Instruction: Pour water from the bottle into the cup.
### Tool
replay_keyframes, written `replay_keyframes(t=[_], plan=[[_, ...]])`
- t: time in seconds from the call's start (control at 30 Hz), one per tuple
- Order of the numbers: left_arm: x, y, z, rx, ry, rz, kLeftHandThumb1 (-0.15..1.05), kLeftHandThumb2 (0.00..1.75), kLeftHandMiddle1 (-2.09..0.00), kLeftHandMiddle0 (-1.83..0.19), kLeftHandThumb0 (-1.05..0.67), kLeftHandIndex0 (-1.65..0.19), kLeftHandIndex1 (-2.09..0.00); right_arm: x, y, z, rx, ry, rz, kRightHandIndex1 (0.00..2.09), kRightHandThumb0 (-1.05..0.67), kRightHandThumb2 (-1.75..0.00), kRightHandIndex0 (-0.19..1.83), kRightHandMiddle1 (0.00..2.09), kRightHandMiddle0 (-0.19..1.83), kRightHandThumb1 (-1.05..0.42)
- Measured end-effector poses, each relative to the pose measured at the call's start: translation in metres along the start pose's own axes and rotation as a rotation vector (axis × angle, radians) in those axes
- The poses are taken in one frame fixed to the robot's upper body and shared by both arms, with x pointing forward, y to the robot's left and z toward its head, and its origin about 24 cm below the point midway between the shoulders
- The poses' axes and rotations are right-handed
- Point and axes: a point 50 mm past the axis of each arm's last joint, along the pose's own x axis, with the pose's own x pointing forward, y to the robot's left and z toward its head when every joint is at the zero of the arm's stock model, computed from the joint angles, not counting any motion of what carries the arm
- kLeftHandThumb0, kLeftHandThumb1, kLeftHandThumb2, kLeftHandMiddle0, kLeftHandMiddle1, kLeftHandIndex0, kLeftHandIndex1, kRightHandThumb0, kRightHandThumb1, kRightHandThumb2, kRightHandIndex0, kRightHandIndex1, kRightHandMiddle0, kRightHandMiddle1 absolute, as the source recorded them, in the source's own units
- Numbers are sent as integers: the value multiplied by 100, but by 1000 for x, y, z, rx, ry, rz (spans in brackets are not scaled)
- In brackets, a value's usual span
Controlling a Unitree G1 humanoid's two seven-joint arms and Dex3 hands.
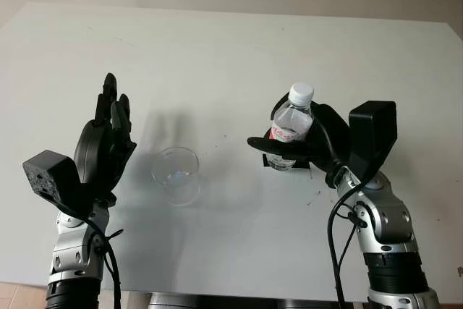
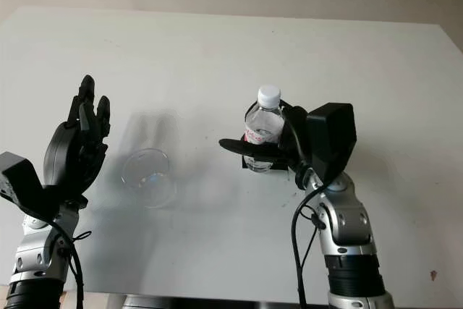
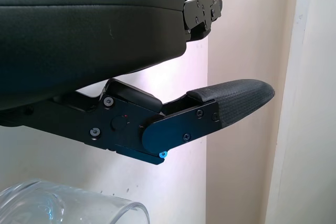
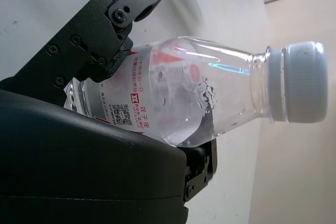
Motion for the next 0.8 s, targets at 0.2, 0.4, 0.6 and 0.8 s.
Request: replay_keyframes(t=[0.2,0.4,0.6,0.8], plan=[[0,0,0,0,0,1,105,75,-6,14,-83,17,-6,-2,2,-16,8,41,-54,209,-42,-5,-19,209,-19,-97],[0,1,-1,-1,5,4,105,74,-6,14,-83,16,-6,-2,-1,-26,47,39,-72,182,-46,-5,-19,182,-19,-94],[-1,2,-3,-2,13,9,105,74,-5,14,-83,16,-6,0,-6,-31,46,23,-77,114,-52,-5,-19,128,-19,-91],[-1,3,-3,-2,13,8,105,74,-5,14,-83,16,-6,2,-10,-38,-40,-13,-71,76,-60,-5,-19,96,-19,-91]])
